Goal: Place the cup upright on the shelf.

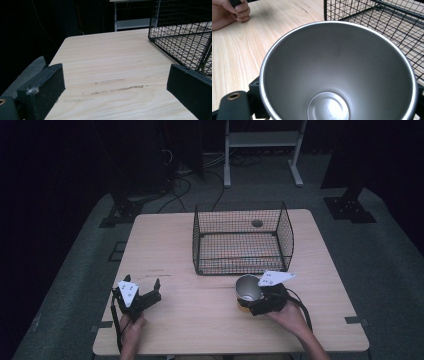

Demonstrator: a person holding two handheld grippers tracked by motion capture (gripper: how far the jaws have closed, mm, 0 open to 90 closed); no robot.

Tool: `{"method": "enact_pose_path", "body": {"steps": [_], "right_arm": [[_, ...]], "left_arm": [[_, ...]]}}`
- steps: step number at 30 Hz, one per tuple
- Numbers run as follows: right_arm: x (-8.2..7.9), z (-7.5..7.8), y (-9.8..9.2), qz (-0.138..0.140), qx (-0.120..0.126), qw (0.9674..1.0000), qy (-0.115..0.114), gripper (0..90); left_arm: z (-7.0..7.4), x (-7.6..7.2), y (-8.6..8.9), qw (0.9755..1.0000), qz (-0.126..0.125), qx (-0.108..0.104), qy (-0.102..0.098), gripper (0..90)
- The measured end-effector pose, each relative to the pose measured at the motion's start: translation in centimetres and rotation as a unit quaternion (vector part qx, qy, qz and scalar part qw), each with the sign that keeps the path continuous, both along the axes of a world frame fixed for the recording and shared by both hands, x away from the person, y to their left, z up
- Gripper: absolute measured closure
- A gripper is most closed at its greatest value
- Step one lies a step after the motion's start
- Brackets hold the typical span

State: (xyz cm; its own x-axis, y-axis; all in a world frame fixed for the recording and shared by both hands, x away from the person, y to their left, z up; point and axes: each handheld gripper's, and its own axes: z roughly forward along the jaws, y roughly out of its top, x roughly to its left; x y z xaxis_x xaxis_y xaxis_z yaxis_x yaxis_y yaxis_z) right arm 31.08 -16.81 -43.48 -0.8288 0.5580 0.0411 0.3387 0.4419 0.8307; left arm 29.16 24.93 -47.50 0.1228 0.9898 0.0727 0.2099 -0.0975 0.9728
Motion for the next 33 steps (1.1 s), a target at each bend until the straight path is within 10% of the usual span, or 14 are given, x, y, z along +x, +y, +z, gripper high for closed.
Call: {"method": "enact_pose_path", "body": {"steps": [33], "right_arm": [[3.8,10.0,0.3,0.083,0.029,0.9959,0.020,12.9]], "left_arm": [[0.0,0.0,-0.1,1.0000,-0.002,0.001,-0.001,0.8]]}}
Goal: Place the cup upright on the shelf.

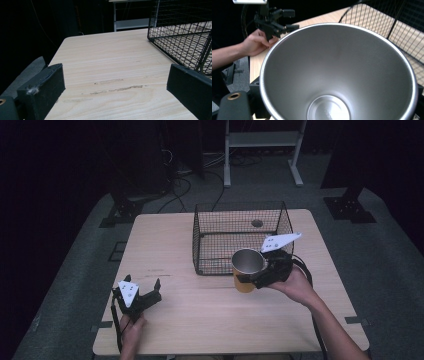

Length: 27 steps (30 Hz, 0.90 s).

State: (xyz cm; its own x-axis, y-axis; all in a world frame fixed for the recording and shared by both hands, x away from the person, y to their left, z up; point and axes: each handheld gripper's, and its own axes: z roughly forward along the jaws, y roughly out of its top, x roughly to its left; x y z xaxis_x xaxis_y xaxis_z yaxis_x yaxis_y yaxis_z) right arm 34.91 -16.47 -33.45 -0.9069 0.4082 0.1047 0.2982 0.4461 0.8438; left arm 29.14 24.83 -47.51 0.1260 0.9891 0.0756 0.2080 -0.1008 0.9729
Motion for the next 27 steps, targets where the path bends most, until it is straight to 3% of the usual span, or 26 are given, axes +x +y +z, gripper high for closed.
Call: {"method": "enact_pose_path", "body": {"steps": [8,12,19,27], "right_arm": [[2.2,2.6,0.7,-0.001,0.001,1.0000,-0.008,12.9],[3.2,3.1,0.8,-0.004,-0.004,1.0000,-0.004,12.9],[6.6,3.7,1.2,-0.017,-0.009,0.9997,0.014,12.9],[9.0,4.4,2.1,-0.026,-0.015,0.9994,0.016,12.9]], "left_arm": [[0.0,0.0,0.1,1.0000,0.004,-0.004,0.003,0.8],[0.0,0.0,0.1,1.0000,0.003,-0.003,0.003,0.8],[0.0,0.1,0.1,1.0000,0.003,-0.003,0.004,0.8],[0.0,0.1,0.1,1.0000,0.003,-0.002,0.004,0.8]]}}
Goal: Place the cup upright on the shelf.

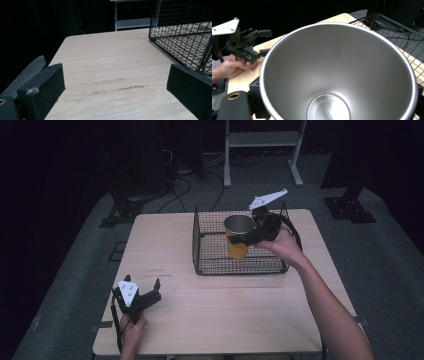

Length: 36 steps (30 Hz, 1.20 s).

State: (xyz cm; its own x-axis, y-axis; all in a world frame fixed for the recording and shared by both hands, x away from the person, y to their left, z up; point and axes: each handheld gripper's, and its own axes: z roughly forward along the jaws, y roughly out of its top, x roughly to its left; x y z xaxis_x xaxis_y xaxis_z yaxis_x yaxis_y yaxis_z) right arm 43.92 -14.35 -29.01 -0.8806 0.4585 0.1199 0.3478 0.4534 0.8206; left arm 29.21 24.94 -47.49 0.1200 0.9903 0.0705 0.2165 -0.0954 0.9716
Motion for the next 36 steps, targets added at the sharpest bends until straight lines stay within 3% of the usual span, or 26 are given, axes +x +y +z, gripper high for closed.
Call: {"method": "enact_pose_path", "body": {"steps": [6,13,24,36], "right_arm": [[1.9,0.2,1.2,-0.006,-0.019,0.9998,0.005,12.9],[4.2,0.3,2.0,-0.014,-0.011,0.9998,0.004,12.9],[6.0,0.3,2.1,-0.022,-0.014,0.9996,0.005,12.8],[8.3,-1.3,2.0,-0.034,-0.030,0.9987,0.022,12.8]], "left_arm": [[0.0,0.0,0.0,1.0000,-0.001,-0.001,0.001,0.8],[0.0,-0.1,0.0,1.0000,0.000,-0.002,0.002,0.8],[0.0,-0.1,0.0,1.0000,-0.001,-0.002,0.001,0.8],[0.0,-0.1,0.0,1.0000,-0.003,-0.003,-0.001,0.8]]}}
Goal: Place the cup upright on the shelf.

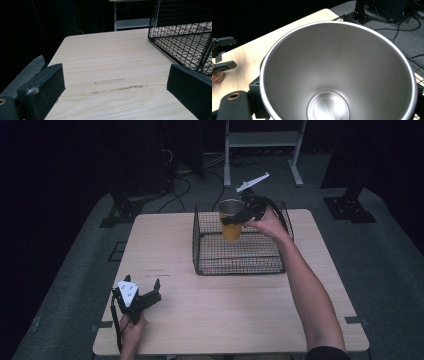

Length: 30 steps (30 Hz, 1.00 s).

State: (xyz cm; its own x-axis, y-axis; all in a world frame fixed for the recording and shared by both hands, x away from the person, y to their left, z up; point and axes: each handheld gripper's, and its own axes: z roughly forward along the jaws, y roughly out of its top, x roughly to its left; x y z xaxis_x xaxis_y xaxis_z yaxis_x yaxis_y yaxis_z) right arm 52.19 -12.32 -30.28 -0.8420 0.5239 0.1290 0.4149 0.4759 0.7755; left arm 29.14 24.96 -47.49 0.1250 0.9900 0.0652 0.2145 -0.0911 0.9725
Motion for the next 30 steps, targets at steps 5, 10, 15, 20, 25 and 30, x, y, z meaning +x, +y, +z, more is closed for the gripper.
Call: {"method": "enact_pose_path", "body": {"steps": [5,10,15,20,25,30], "right_arm": [[0.7,-1.0,-0.1,-0.006,0.000,0.9999,0.010,12.8],[1.0,-1.7,-0.2,-0.011,-0.005,0.9998,0.016,12.8],[1.3,-2.6,-0.3,-0.017,-0.007,0.9996,0.023,12.7],[1.6,-3.2,-0.3,-0.024,-0.007,0.9992,0.030,12.7],[1.9,-3.9,-0.1,-0.031,-0.011,0.9988,0.037,12.7],[2.1,-4.6,0.3,-0.033,-0.014,0.9986,0.040,12.7]], "left_arm": [[0.0,0.0,0.0,1.0000,-0.001,0.002,0.000,0.8],[0.0,0.0,-0.1,1.0000,-0.002,0.003,-0.001,0.8],[0.0,0.0,-0.1,1.0000,-0.003,0.002,0.000,0.8],[0.0,0.0,0.0,1.0000,-0.003,0.002,-0.001,0.8],[0.0,0.0,0.0,1.0000,-0.002,0.001,-0.002,0.8],[0.0,0.0,0.0,1.0000,-0.002,0.000,-0.003,0.8]]}}
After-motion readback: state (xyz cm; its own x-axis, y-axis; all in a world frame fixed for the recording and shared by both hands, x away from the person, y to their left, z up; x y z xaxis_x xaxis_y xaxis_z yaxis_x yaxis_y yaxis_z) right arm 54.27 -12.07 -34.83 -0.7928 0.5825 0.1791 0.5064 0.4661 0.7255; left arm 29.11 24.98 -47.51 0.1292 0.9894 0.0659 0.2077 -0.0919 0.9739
